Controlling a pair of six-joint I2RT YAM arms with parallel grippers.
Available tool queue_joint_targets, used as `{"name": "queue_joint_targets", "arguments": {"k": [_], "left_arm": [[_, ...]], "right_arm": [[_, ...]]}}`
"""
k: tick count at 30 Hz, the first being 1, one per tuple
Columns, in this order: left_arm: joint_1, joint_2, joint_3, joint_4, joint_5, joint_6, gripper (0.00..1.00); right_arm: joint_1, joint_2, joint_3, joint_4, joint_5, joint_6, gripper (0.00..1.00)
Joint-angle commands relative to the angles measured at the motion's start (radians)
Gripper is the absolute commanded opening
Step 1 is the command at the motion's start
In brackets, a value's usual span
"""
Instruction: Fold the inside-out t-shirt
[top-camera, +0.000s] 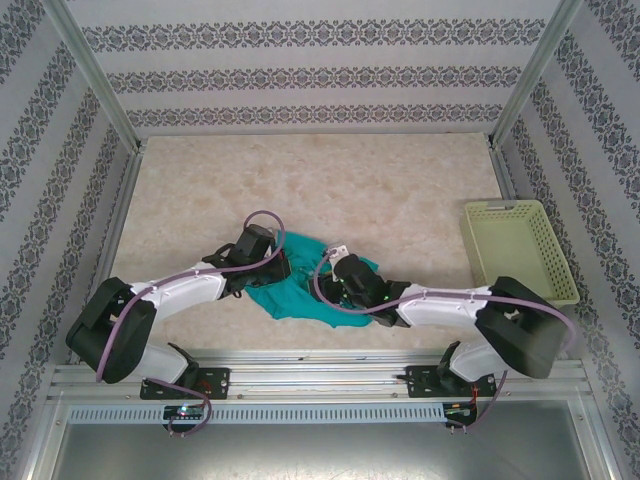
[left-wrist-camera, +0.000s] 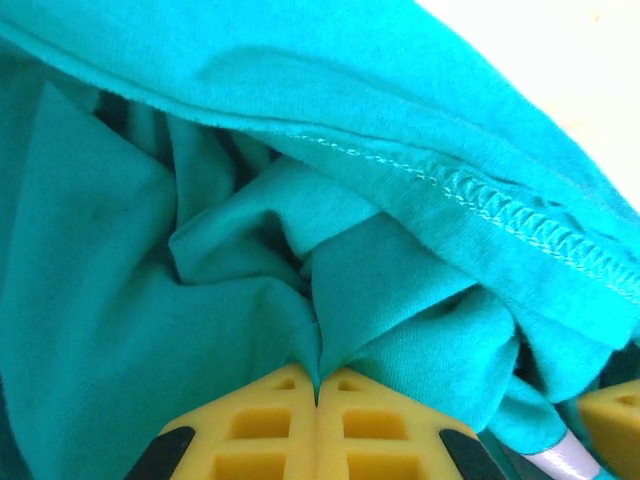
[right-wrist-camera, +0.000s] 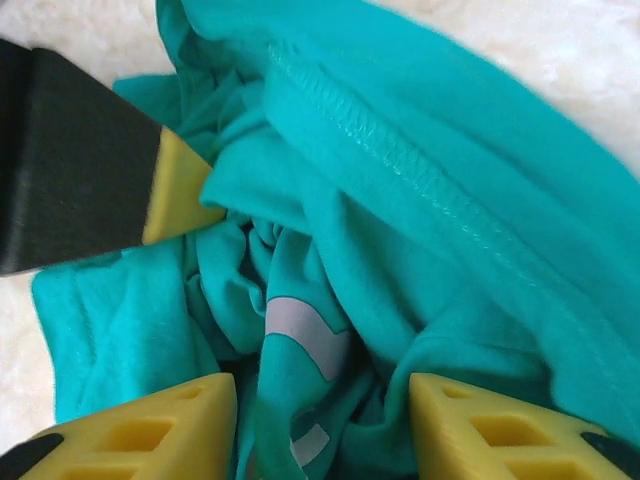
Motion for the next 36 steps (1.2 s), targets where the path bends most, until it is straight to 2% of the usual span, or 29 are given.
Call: {"name": "queue_joint_targets", "arguments": {"k": [1,4,6,7,9,16,19,24,27,29,31,34,36], "left_arm": [[-0.009,-0.025,0.032,-0.020,0.002,-0.017,0.00],[-0.009,-0.027,0.047,-0.054,-0.023,-0.007,0.00],[-0.007,-0.016,0.073,-0.127,-0.077,-0.004,0.00],[-0.004,-0.004,0.095,-0.184,-0.117,-0.006,0.00],[0.027,0.035,0.134,-0.265,-0.148,-0.001,0.00],[0.204,0.049,0.162,-0.313,-0.134,0.031,0.00],[0.257,0.059,0.174,-0.343,-0.133,0.051,0.00],[0.260,0.051,0.142,-0.301,-0.077,0.061,0.00],[0.206,0.042,0.131,-0.270,-0.051,0.076,0.00],[0.155,0.043,0.139,-0.270,-0.057,0.090,0.00],[0.108,0.043,0.145,-0.269,-0.064,0.096,0.00],[0.065,0.030,0.147,-0.264,-0.075,0.100,0.00],[0.054,0.012,0.143,-0.257,-0.078,0.098,0.00]], "right_arm": [[0.001,0.042,0.064,-0.007,-0.041,0.008,0.41],[0.003,0.039,0.070,-0.020,-0.025,-0.001,0.22],[0.007,0.005,0.074,-0.045,-0.014,-0.016,0.02],[0.013,-0.019,0.077,-0.059,-0.013,-0.031,0.00],[0.033,-0.098,0.077,-0.088,-0.009,-0.067,0.00],[0.050,-0.475,-0.051,-0.019,-0.097,-0.152,0.00],[0.049,-0.580,-0.120,0.020,-0.116,-0.173,0.00],[0.041,-0.593,-0.212,0.028,0.033,-0.138,0.00],[0.028,-0.527,-0.255,0.032,0.078,-0.089,0.00],[0.026,-0.485,-0.232,-0.016,0.107,-0.076,0.13],[0.024,-0.459,-0.163,-0.132,0.148,-0.089,0.38],[0.025,-0.441,-0.038,-0.326,0.171,-0.151,0.53],[0.026,-0.428,0.039,-0.428,0.138,-0.195,0.62]]}}
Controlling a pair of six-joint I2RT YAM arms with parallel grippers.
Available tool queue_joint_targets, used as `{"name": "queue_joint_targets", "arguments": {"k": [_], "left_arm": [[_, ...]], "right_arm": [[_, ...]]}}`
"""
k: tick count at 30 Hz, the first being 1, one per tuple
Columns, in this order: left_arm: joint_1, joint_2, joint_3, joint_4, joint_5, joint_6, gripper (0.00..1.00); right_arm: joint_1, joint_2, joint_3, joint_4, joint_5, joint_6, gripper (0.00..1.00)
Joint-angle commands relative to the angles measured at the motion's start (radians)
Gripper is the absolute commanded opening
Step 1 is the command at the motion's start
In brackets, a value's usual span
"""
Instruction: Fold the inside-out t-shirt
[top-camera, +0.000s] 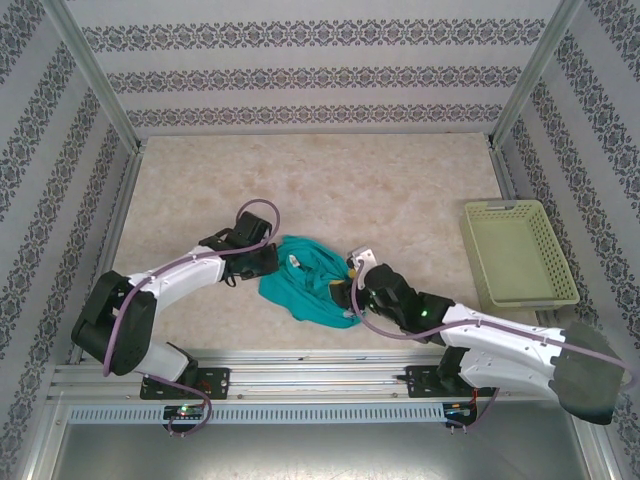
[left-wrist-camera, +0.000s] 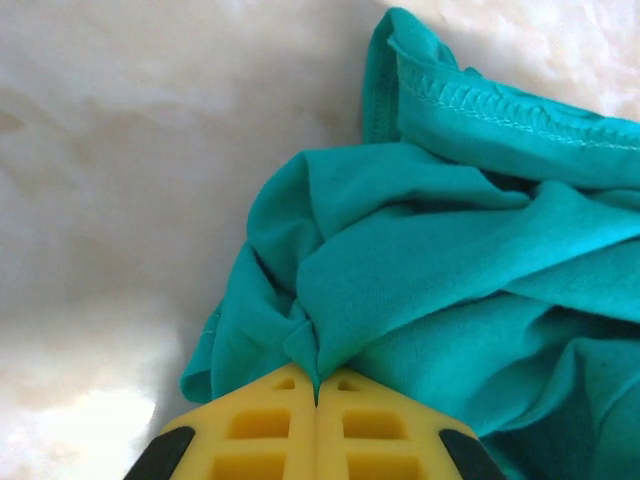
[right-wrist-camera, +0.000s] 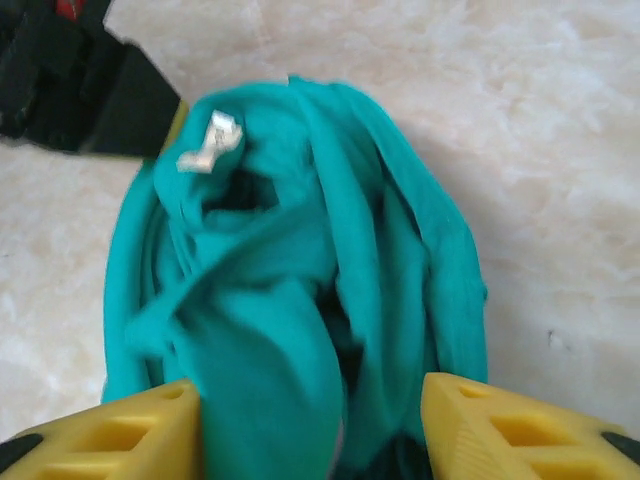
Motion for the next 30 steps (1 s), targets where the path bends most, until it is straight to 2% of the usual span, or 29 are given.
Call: {"name": "queue_joint_targets", "arguments": {"k": [1,3,5,11,13,15,16,19,22,24,28,30], "left_arm": [[-0.018,-0.041,-0.003,0.020,-0.021,0.025,0.00],[-0.018,-0.059,-0.010,0.031,-0.013,0.023,0.00],[-0.022,-0.081,-0.019,0.040,-0.009,0.020,0.00],[-0.023,-0.134,-0.040,0.071,0.013,0.015,0.00],[-0.024,-0.147,-0.039,0.070,0.017,0.016,0.00],[-0.024,-0.157,-0.038,0.063,0.015,0.021,0.00],[-0.024,-0.162,-0.037,0.055,0.010,0.024,0.00],[-0.023,-0.162,-0.026,0.029,-0.015,0.032,0.00],[-0.019,-0.150,-0.023,-0.006,-0.075,0.043,0.00],[0.014,-0.122,-0.021,-0.029,-0.088,0.057,0.00],[0.136,-0.056,-0.034,-0.040,-0.021,0.056,0.00],[0.153,-0.059,-0.036,-0.054,-0.044,0.063,0.00]], "right_arm": [[-0.001,0.015,0.157,-0.220,-0.004,-0.087,0.67],[0.001,0.045,0.223,-0.316,-0.044,-0.118,0.72],[0.002,0.083,0.261,-0.370,-0.031,-0.115,0.74],[0.005,0.222,0.282,-0.335,-0.054,-0.075,0.77],[0.007,0.275,0.303,-0.341,-0.043,-0.058,0.75],[0.008,0.322,0.332,-0.366,-0.023,-0.051,0.67],[0.008,0.339,0.348,-0.380,-0.009,-0.051,0.59],[0.011,0.337,0.375,-0.400,0.010,-0.066,0.31],[0.016,0.262,0.386,-0.408,-0.023,-0.093,0.00],[0.018,0.181,0.379,-0.399,-0.055,-0.105,0.00],[0.008,-0.082,0.292,-0.298,-0.078,-0.084,0.00],[-0.027,-0.194,0.232,-0.248,-0.091,-0.050,0.00]]}}
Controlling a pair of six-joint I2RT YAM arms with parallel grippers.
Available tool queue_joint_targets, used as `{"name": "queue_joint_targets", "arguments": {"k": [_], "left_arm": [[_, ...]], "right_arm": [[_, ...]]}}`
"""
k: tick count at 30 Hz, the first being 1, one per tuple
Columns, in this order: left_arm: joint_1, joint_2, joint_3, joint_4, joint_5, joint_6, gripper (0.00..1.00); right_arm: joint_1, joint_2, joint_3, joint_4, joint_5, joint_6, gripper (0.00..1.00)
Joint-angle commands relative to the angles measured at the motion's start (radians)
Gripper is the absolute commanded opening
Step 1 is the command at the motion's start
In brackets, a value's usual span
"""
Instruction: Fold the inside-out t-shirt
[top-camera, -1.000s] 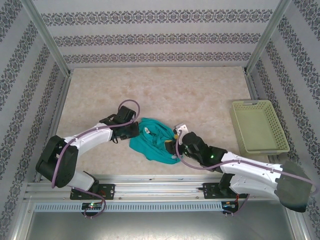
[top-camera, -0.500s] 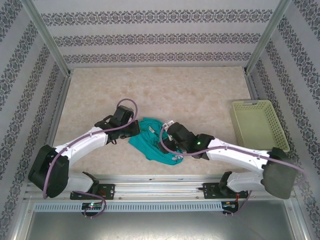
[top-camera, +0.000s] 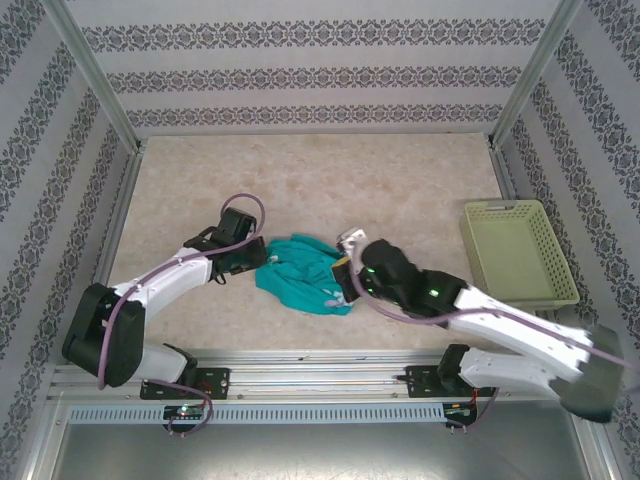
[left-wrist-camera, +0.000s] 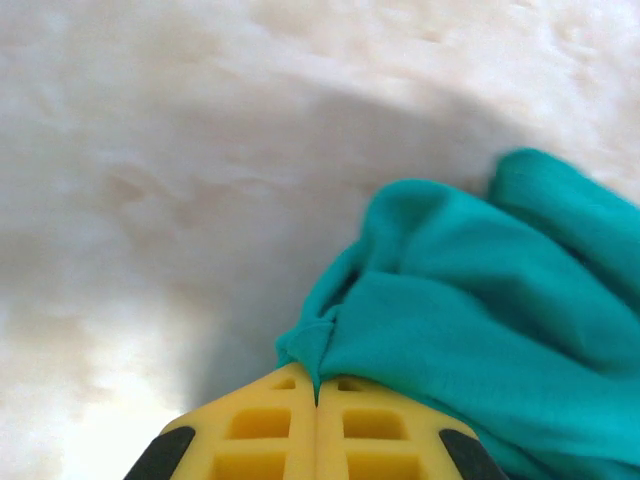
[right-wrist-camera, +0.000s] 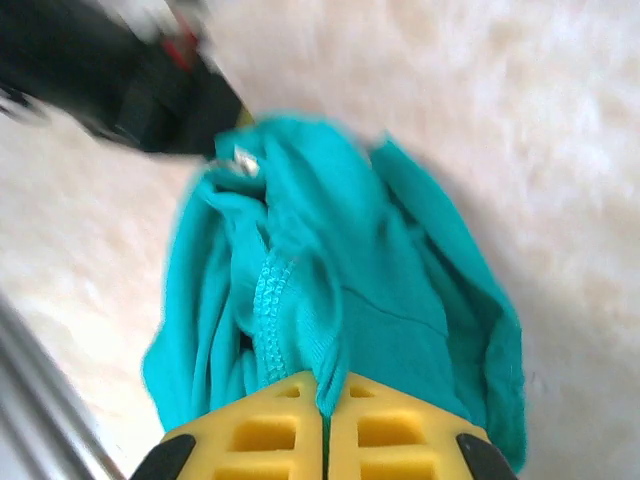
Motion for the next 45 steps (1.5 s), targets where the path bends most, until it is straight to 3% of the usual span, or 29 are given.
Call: {"name": "queue_joint_targets", "arguments": {"k": [1,4,8,13,14,15,16,17,20,23,25,28,33,40,42,45], "left_arm": [[0.039,-0.007,-0.012,-0.065,-0.052,0.039,0.00],[0.058,-0.044,-0.027,-0.066,-0.074,0.043,0.00],[0.049,-0.085,-0.044,-0.019,0.013,0.072,0.00],[-0.090,-0.112,-0.005,-0.038,-0.051,0.112,0.00],[-0.107,-0.110,0.001,-0.042,-0.055,0.112,0.00],[-0.117,-0.109,0.004,-0.040,-0.051,0.111,0.00],[-0.122,-0.111,0.001,-0.031,-0.041,0.104,0.00],[-0.126,-0.117,-0.003,-0.020,-0.030,0.098,0.00],[-0.135,-0.146,-0.003,-0.008,-0.009,0.083,0.00],[-0.143,-0.173,0.001,-0.010,-0.007,0.076,0.00],[-0.144,-0.179,0.005,-0.010,-0.008,0.075,0.00],[-0.144,-0.177,0.007,-0.005,-0.002,0.071,0.00],[-0.144,-0.178,0.011,-0.008,0.011,0.071,0.00],[-0.148,-0.185,0.008,-0.015,0.024,0.077,0.00],[-0.148,-0.192,0.004,-0.013,0.023,0.077,0.00],[-0.148,-0.194,0.003,-0.019,0.003,0.079,0.00]], "right_arm": [[-0.057,-0.190,-0.093,0.092,-0.034,0.048,0.00],[-0.130,-0.283,-0.182,0.130,-0.047,0.098,0.00],[-0.183,-0.274,-0.308,0.211,-0.073,0.161,0.00],[-0.187,-0.135,-0.336,0.249,-0.049,0.200,0.00],[-0.187,-0.110,-0.314,0.212,-0.011,0.203,0.05],[-0.186,-0.085,-0.280,0.149,0.050,0.204,0.26],[-0.186,-0.063,-0.239,0.074,0.107,0.188,0.52],[-0.186,-0.054,-0.214,0.037,0.124,0.168,0.64],[-0.122,-0.075,-0.148,-0.034,0.186,0.074,0.74],[-0.030,-0.089,-0.082,-0.090,0.201,-0.012,0.73],[-0.010,-0.058,-0.057,-0.100,0.134,-0.040,0.70],[0.005,0.034,-0.058,-0.051,0.035,-0.057,0.66],[0.020,0.221,-0.034,0.047,-0.001,-0.058,0.65],[0.020,0.422,0.047,0.075,0.105,-0.097,0.60],[0.020,0.462,0.068,0.062,0.131,-0.108,0.54],[0.020,0.482,0.087,0.054,0.110,-0.121,0.32]]}}
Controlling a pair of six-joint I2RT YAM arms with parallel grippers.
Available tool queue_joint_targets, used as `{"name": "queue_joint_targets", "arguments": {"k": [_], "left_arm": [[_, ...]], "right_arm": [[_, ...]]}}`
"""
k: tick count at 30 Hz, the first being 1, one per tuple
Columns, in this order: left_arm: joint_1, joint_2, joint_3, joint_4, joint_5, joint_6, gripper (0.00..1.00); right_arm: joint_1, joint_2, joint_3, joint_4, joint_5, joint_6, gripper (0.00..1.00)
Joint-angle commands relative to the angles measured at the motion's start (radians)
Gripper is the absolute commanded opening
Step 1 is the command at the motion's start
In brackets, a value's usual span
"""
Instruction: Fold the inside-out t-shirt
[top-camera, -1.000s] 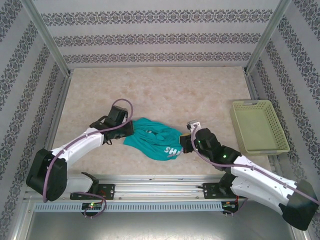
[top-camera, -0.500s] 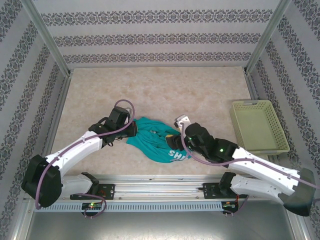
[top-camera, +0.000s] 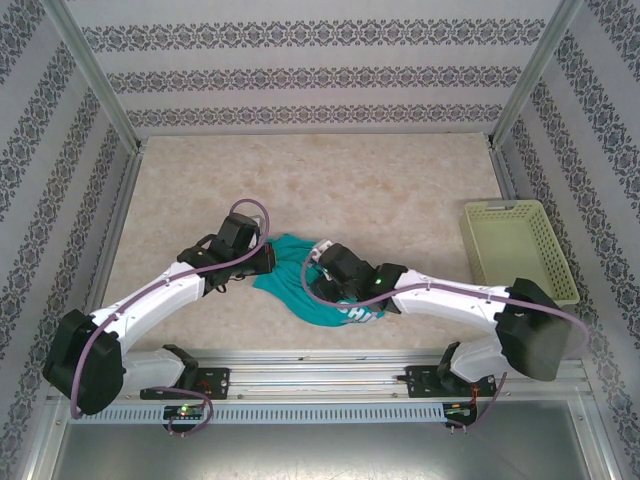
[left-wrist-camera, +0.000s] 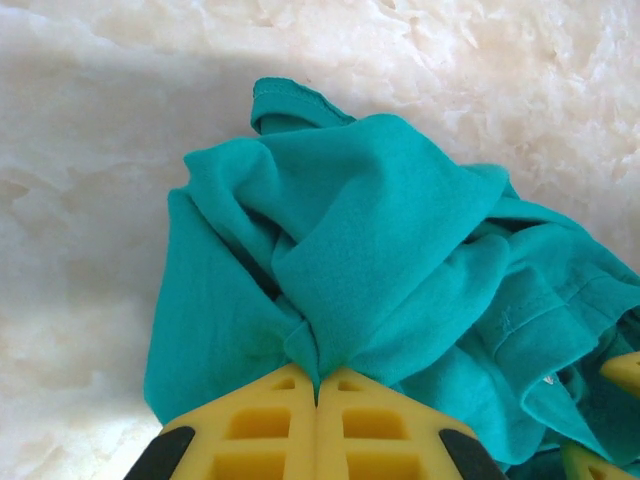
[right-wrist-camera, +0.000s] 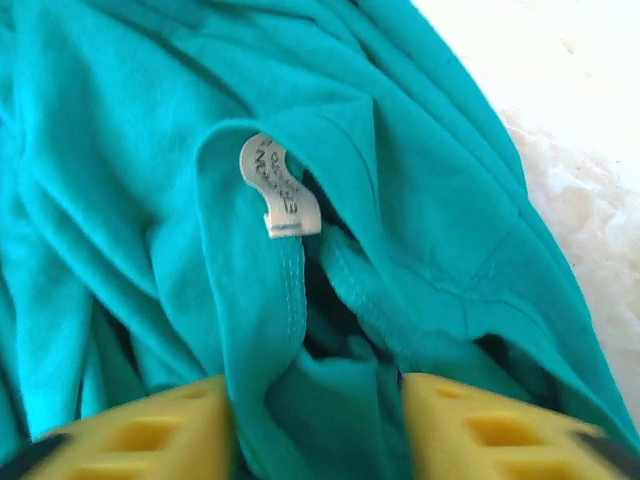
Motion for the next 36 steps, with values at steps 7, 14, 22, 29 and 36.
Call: {"name": "queue_joint_targets", "arguments": {"k": [7,14,22,29,36], "left_arm": [[-0.013,0.011,0.077,-0.106,-0.162,0.053,0.00],[-0.011,-0.005,0.162,-0.179,-0.338,0.123,0.00],[-0.038,0.055,0.272,-0.143,-0.222,0.154,0.41],[-0.250,0.028,0.144,-0.151,-0.280,0.102,0.85],[-0.373,0.040,0.010,-0.023,-0.255,0.049,0.91]], "right_arm": [[-0.003,-0.175,0.028,-0.010,-0.058,0.023,0.00],[-0.055,-0.494,0.007,0.014,-0.107,0.165,0.00],[-0.200,-0.451,-0.133,0.181,-0.211,0.391,0.00],[-0.210,-0.495,-0.154,0.165,-0.160,0.398,0.00],[-0.212,-0.497,-0.157,0.158,-0.169,0.402,0.00]]}}
